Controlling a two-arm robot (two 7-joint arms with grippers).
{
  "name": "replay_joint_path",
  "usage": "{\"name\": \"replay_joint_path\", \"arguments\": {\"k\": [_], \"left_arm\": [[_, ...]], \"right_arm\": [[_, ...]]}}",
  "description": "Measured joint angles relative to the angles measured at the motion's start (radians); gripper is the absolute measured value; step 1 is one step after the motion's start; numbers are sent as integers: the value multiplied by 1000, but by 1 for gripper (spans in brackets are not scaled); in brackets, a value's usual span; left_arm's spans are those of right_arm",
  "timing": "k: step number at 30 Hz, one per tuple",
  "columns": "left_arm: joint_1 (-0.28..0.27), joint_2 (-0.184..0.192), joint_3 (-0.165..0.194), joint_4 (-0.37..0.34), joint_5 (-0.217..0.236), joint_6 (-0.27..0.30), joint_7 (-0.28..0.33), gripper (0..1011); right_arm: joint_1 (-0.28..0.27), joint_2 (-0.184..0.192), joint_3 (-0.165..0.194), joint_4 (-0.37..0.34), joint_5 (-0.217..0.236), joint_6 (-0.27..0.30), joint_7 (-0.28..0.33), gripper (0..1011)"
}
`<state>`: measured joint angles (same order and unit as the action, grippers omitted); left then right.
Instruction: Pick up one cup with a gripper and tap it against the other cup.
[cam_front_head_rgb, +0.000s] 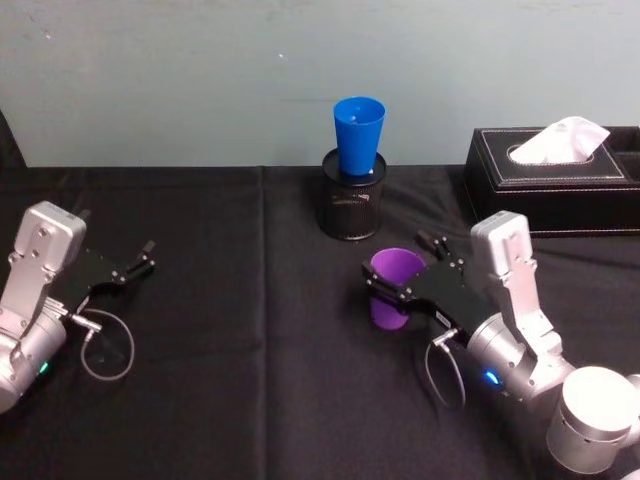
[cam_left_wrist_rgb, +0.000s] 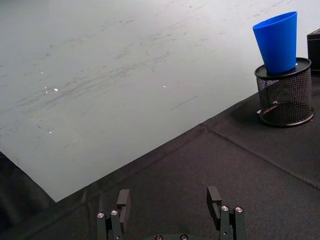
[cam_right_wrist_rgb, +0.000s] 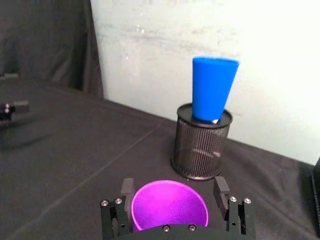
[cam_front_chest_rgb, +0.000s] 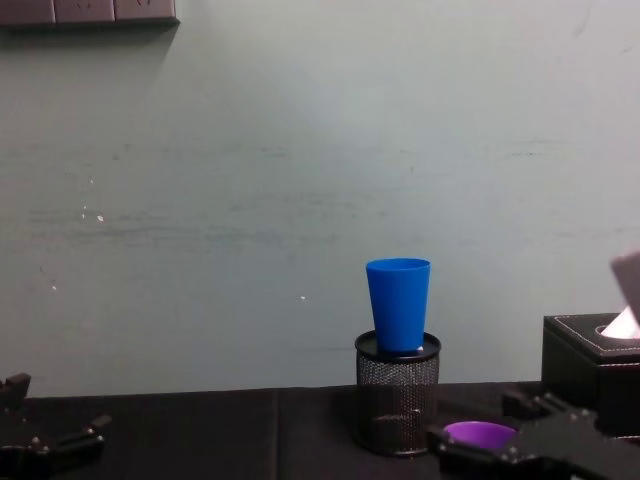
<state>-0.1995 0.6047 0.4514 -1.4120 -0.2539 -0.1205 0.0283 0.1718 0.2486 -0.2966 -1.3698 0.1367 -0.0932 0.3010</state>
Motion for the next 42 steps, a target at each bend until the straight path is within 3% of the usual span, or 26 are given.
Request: {"name": "replay_joint_path", "arguments": {"k": [9,19,22,28,42], "left_arm": [[0,0,0,0,0,0,0,1000],[0,0,0,0,0,0,0,1000],[0,0,0,0,0,0,0,1000],[0,0,0,0,0,0,0,1000],[0,0,0,0,0,0,0,1000]], "right_arm": [[-40,6,39,-87,-5,-7,-47,1003],[-88,-2,145,-145,-50,25,-163,1003],[-87,-8,159,-140,-72,45,-183,1002],[-60,-22,155,-106,-131,91,-212,1003],[-66,-20,157,-110,-125,84,-211,1003]]}}
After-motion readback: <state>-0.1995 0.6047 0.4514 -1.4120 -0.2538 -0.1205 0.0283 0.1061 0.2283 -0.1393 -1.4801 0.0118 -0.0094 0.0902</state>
